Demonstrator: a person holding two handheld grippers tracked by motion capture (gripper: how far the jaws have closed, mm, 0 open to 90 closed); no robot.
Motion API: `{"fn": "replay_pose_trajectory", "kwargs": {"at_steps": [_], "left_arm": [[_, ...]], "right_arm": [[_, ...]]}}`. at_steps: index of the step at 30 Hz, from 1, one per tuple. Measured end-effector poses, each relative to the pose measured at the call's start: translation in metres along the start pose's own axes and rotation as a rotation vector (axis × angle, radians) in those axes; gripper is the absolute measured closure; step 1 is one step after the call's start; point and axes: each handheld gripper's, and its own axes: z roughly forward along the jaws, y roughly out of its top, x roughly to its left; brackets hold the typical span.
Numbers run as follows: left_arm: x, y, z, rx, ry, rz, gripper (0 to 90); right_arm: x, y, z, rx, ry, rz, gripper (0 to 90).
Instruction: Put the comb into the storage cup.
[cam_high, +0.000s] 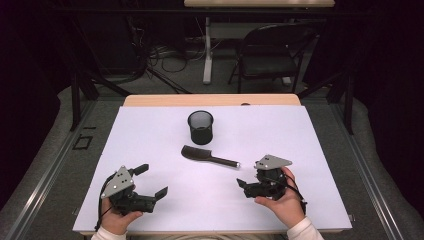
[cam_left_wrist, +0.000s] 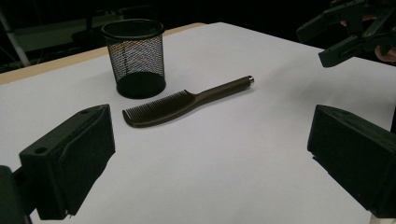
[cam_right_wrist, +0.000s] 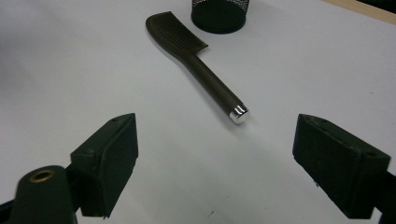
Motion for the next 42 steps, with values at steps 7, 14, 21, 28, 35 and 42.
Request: {"fn": "replay_pose_trajectory", "kwargs": {"at_steps": [7, 14, 21, 28, 35, 42], "left_arm": [[0.000, 0.000, 0.000, 0.003, 0.003, 0.001, 1.0], [0.001, 0.000, 0.000, 0.004, 0.003, 0.000, 1.1], [0.002, -0.001, 0.000, 0.007, 0.006, -0.001, 1.4], [0.002, -0.001, 0.001, 0.006, 0.007, -0.004, 1.5], [0.002, -0.002, 0.001, 0.009, 0.009, 0.000, 1.5], [0.002, -0.002, 0.001, 0.013, 0.018, 0.002, 1.6]], "right_arm": [[-0.003, 0.012, 0.011, 0.027, 0.027, 0.004, 14.1], [-0.006, 0.022, 0.019, 0.053, 0.035, 0.002, 14.2], [-0.013, 0.035, 0.029, 0.088, 0.051, 0.011, 16.7], [-0.019, 0.043, 0.035, 0.134, 0.056, -0.005, 21.3], [-0.021, 0.053, 0.040, 0.174, 0.054, -0.042, 21.7], [-0.019, 0.062, 0.045, 0.211, 0.046, -0.086, 22.4]]}}
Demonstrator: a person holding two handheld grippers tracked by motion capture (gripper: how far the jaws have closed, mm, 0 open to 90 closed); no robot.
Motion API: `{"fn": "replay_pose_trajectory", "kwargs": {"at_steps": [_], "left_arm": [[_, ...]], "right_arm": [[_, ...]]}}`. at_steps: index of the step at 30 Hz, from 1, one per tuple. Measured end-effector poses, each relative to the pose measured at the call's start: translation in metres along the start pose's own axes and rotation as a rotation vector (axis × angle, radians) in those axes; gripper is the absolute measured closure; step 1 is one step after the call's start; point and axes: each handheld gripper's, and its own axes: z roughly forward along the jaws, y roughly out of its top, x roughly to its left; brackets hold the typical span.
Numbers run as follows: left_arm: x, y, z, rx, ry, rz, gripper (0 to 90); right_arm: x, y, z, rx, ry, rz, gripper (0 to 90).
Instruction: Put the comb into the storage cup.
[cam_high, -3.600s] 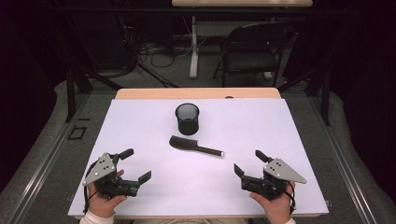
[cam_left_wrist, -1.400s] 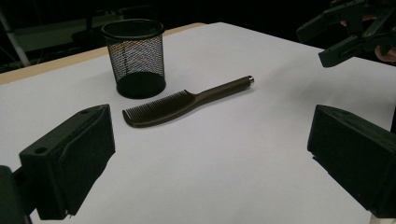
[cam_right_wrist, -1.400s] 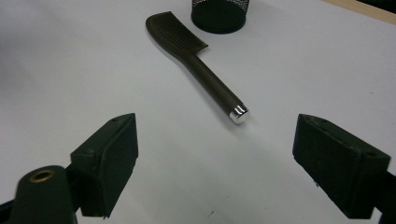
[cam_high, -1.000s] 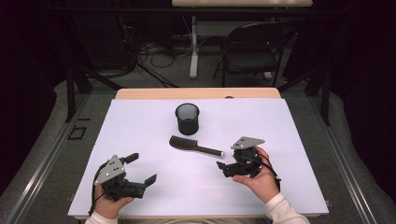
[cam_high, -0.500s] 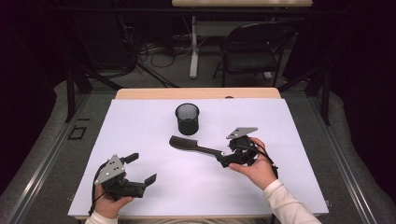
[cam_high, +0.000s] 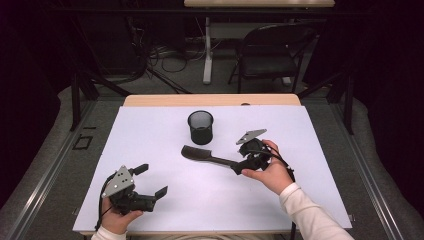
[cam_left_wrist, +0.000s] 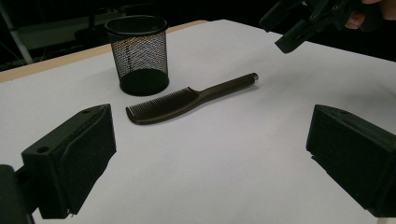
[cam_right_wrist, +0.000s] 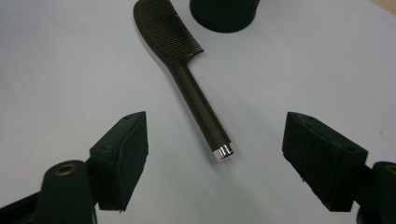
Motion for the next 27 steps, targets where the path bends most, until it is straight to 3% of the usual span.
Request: {"fn": "replay_pose_trajectory", "kwargs": {"at_steps": [7, 13, 27], "left_arm": [[0.000, 0.000, 0.000, 0.001, -0.003, 0.003, 1.5], [0.000, 0.000, 0.000, 0.002, -0.003, 0.007, 1.6], [0.000, -0.001, 0.001, 0.003, -0.005, 0.009, 1.6]], "right_arm": [[0.000, 0.010, 0.008, 0.027, -0.018, -0.074, 24.8], [0.001, 0.016, 0.012, 0.050, -0.017, -0.109, 28.0], [-0.002, 0.029, 0.022, 0.092, -0.006, -0.144, 31.2]]}}
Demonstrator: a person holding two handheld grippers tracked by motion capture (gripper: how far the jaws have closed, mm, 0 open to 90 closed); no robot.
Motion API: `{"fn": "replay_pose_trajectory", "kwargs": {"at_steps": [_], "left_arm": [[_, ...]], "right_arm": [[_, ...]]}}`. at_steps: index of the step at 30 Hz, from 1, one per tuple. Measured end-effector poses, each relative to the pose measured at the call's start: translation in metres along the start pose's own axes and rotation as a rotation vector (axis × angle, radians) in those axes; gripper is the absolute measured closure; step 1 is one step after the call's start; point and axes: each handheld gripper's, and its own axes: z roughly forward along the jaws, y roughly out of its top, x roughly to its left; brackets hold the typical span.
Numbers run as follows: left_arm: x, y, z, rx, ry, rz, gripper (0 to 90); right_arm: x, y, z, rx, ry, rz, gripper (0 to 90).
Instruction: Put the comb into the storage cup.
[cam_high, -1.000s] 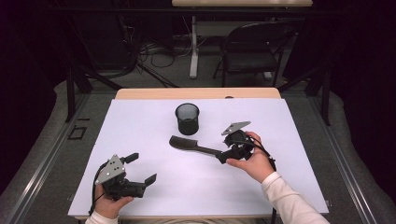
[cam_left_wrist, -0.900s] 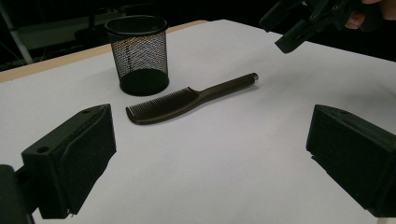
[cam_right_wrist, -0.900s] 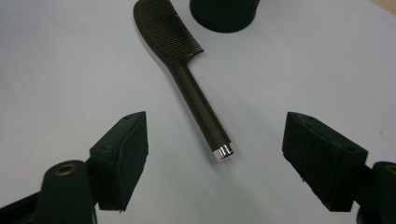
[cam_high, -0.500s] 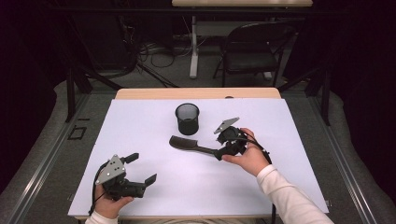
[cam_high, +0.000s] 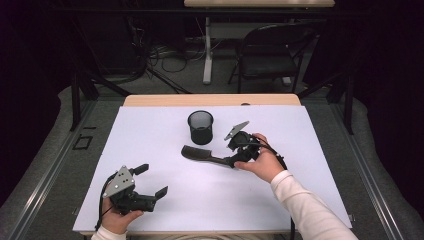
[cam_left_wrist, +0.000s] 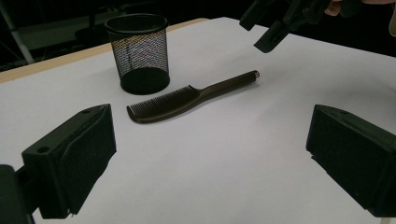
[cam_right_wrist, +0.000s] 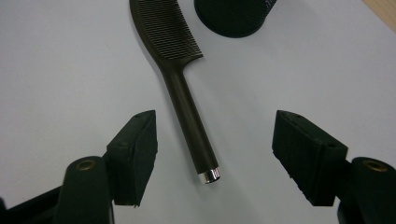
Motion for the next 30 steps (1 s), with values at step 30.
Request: {"fn": "replay_pose_trajectory", "kwargs": {"at_steps": [30], "left_arm": [[0.001, -0.001, 0.001, 0.006, -0.001, -0.001, 2.0]], "right_arm": [[0.001, 0.029, 0.026, 0.090, 0.029, -0.078, 42.6]]}}
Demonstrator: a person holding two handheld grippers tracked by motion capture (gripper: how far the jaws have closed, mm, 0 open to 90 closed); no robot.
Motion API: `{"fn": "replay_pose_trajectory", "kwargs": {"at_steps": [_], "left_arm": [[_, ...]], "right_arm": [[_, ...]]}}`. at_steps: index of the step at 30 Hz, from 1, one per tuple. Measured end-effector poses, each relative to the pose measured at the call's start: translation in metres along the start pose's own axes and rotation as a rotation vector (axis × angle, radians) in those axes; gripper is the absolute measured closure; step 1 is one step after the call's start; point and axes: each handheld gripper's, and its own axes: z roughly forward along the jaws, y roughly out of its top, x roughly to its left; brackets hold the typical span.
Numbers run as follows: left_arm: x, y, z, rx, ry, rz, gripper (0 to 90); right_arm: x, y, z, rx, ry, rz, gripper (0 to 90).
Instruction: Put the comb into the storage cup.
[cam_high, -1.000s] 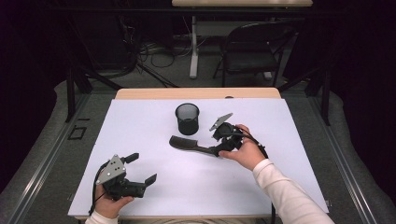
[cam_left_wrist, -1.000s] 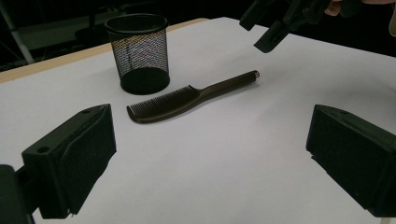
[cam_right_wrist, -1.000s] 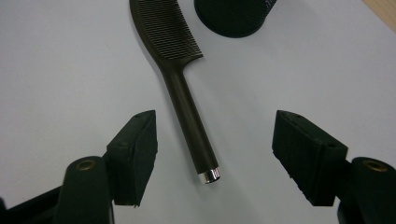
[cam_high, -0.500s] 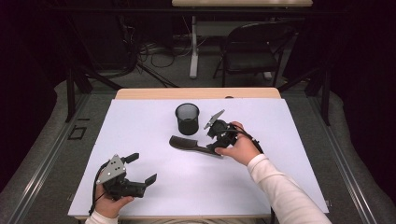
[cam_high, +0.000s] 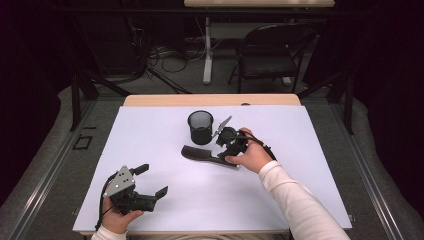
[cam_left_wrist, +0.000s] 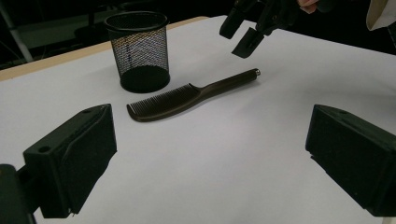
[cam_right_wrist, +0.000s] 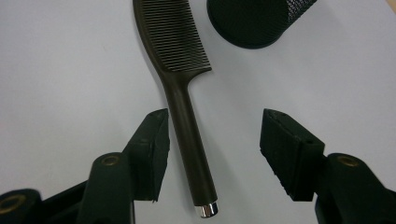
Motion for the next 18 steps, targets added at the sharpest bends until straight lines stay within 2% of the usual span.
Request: {"fn": "replay_pose_trajectory", "kwargs": {"at_steps": [8, 18], "left_arm": [[0.000, 0.000, 0.000, 0.000, -0.001, 0.001, 2.0], [0.000, 0.000, 0.001, -0.001, -0.001, 0.000, 2.0]], "right_arm": [[0.000, 0.005, 0.006, 0.016, -0.003, -0.022, 42.7], [-0.004, 0.011, 0.010, 0.055, -0.002, -0.025, 43.2]]}}
